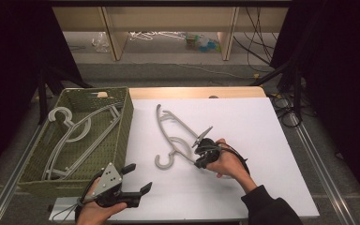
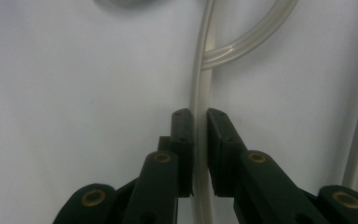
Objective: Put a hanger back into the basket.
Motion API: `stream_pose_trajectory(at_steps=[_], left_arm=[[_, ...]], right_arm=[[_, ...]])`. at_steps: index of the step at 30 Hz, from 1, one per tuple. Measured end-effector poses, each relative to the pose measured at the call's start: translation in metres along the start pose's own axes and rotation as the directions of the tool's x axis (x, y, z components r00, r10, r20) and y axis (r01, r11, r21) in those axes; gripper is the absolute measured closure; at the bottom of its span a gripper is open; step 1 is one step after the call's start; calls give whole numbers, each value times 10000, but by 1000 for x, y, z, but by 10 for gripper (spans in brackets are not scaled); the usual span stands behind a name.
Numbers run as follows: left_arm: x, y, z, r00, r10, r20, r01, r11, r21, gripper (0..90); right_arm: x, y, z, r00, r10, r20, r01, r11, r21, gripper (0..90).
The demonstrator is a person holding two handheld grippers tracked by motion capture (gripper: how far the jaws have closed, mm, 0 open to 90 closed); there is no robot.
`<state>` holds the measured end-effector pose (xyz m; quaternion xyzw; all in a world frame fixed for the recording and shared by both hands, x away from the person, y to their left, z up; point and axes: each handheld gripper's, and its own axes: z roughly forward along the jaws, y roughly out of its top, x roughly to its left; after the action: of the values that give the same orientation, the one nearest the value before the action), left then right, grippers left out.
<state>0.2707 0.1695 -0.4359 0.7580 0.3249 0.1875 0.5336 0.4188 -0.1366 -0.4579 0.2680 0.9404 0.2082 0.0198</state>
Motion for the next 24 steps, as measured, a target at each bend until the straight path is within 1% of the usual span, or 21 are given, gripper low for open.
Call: stream_pose_trajectory(at_steps=[1,3,6,7,8,9,10,11,12,13,14,15,16,17,18,19,20,21,22,23,24], left_arm=[[0,0,1,9999,-129,22,129,9999,-101,187],[0,2,4,9995,-329,13,329,9994,-62,192],[-2,4,8,9999,145,84,-145,9999,20,196],[-2,5,10,9999,136,82,-136,9999,59,202],[-2,7,12,9996,249,108,-251,9996,116,230],[0,8,14,9989,456,64,-457,9988,170,269],[0,10,16,9983,578,16,-578,9979,277,290],[1,13,17,9976,689,19,-689,9970,356,283],[3,15,19,9978,661,85,-664,9970,406,281],[5,17,22,9973,732,36,-733,9964,432,281],[7,19,25,9960,897,-33,-894,9946,520,288],[6,21,28,9958,906,-98,-896,9934,713,311],[9,23,33,9901,1400,-139,-1383,9864,885,324],[9,25,36,9863,1637,-224,-1599,9798,1197,327],[10,26,41,9863,1639,-205,-1590,9754,1525,326],[11,27,44,9869,1602,-215,-1549,9754,1571,326],[12,27,47,9877,1562,-104,-1521,9733,1721,326],[14,28,50,9866,1632,84,-1615,9654,2049,329],[14,27,54,9863,1643,156,-1635,9599,2276,334],[13,26,57,9851,1709,182,-1702,9557,2400,340],[13,25,61,9828,1840,159,-1818,9489,2579,344]], right_arm=[[0,-3,-5,9998,-117,-151,116,9999,-26,824],[1,-10,-14,9983,-328,-472,327,9995,-42,824],[5,-20,-27,9937,-715,-861,697,9973,-243,824],[6,-22,-31,9908,-870,-1035,844,9960,-289,824],[9,-24,-34,9886,-999,-1128,969,9948,-317,823],[11,-26,-37,9856,-1137,-1251,1097,9932,-380,823],[13,-28,-40,9822,-1278,-1379,1232,9915,-408,822],[15,-30,-43,9808,-1371,-1388,1323,9903,-429,821],[17,-31,-45,9795,-1435,-1414,1381,9893,-472,821],[19,-32,-48,9783,-1471,-1456,1412,9887,-504,820],[21,-32,-50,9768,-1572,-1454,1512,9872,-516,820],[24,-33,-52,9742,-1687,-1498,1615,9851,-592,820],[27,-33,-55,9711,-1781,-1587,1711,9836,-572,819],[29,-34,-58,9687,-1905,-1589,1831,9812,-603,819],[32,-34,-60,9657,-2039,-1609,1959,9785,-640,818],[35,-34,-62,9632,-2128,-1644,2040,9765,-690,818],[36,-34,-63,9627,-2184,-1599,2093,9752,-715,818],[37,-34,-64,9599,-2288,-1620,2192,9728,-750,818],[38,-34,-66,9571,-2333,-1715,2237,9719,-738,818],[39,-35,-68,9554,-2370,-1763,2264,9709,-779,818],[40,-35,-70,9559,-2360,-1746,2253,9711,-789,818]])
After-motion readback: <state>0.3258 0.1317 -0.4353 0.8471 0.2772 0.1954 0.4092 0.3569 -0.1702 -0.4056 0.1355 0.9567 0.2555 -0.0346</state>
